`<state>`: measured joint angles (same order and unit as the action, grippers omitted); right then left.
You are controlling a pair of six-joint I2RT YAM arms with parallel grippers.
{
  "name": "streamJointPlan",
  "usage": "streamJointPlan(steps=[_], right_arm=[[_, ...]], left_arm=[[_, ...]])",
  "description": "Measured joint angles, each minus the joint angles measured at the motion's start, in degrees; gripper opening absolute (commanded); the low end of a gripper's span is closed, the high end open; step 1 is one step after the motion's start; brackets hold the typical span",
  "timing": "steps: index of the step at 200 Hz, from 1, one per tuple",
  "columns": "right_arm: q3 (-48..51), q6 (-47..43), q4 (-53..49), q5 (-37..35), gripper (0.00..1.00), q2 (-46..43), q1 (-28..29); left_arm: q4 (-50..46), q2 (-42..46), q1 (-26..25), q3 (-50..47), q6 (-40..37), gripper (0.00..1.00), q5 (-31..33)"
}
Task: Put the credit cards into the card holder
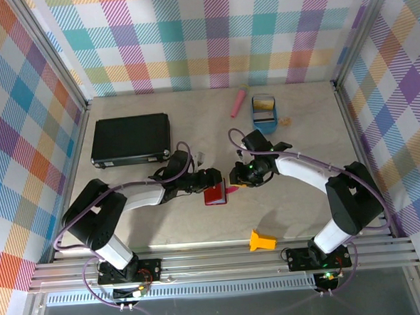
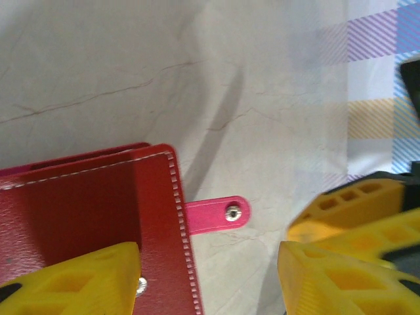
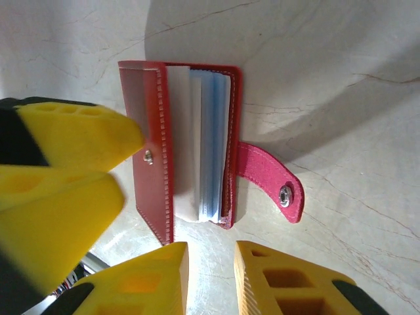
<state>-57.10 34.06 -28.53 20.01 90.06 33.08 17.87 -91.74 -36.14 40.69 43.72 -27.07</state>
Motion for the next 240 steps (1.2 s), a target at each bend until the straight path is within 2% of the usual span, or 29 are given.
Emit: streamJointPlan(steps=[32,54,70,97,145,240], right_arm=[[0.00,1.27,-0.02,-0.81,0.24,-0.02,-0.11],[0.00,1.73,-0.04,-1.31,0.24,-0.35,-0.44],[0.00,1.95,-0.09,-1.51,0.24,-0.66,-0.48],[0.00,2.14,-0.24,-1.57,0.24,-0.76,-0.55],[-0.02,2.14,-0.37,-1.55,0.24,-0.76,-0.70],[-0.11,2.10,-1.09,-1.55,0.24,-0.76,-0.92]], left_arm=[[-1.27,3.52,0.00,0.00,0.00,0.57,1.25],[-2.54,4.59,0.00,-0.37,-0.02,0.51,2.82],[-4.92,5.99,0.00,-1.05,0.00,0.42,4.92],[-9.97,8.98,0.00,-1.44,-0.68,0.18,9.05],[-15.91,9.25,0.00,-1.44,-2.01,0.01,10.91],[-14.75,1.40,-0.02,-1.09,-2.84,0.00,8.50]])
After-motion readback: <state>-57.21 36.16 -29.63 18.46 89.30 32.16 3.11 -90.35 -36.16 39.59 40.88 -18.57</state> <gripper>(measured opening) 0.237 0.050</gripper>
